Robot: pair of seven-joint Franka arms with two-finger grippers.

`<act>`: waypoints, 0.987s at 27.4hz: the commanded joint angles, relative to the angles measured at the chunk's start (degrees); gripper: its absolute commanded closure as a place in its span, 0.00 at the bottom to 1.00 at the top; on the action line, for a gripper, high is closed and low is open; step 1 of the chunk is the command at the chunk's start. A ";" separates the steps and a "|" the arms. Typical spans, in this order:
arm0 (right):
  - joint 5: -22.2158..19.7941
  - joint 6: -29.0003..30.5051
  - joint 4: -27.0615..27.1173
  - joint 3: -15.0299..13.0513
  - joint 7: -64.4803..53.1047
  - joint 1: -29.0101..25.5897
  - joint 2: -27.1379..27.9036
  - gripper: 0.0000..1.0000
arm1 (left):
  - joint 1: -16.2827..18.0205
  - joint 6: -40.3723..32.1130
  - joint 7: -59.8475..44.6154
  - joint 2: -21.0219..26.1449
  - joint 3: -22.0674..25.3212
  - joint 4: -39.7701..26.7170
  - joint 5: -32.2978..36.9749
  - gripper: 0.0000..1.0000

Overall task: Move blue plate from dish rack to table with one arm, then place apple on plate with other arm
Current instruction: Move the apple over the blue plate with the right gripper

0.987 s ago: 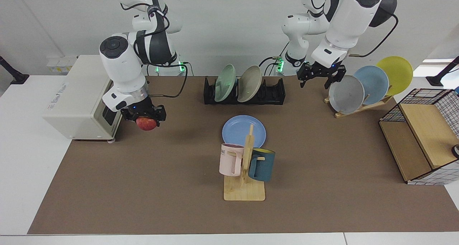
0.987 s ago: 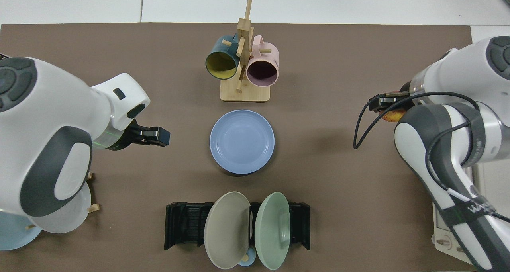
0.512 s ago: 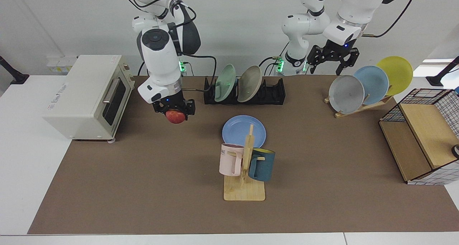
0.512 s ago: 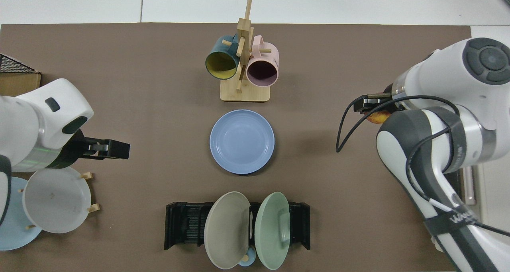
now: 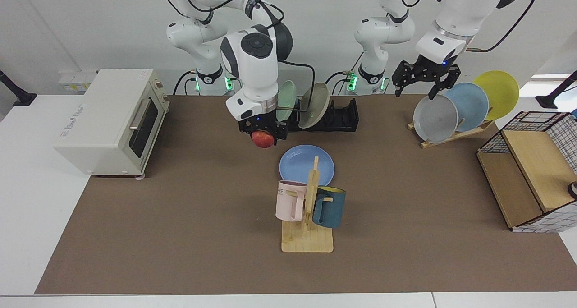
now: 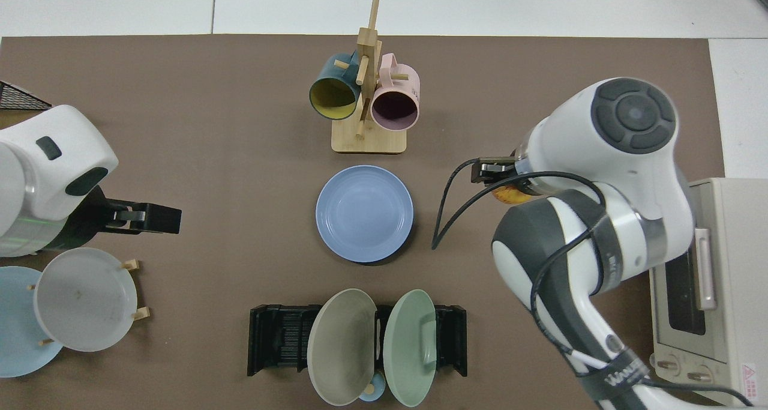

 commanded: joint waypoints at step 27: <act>2.73 16.47 1.14 -0.25 17.74 8.77 17.36 0.89 | 0.93 -5.21 0.90 -1.69 0.84 0.73 1.33 0.00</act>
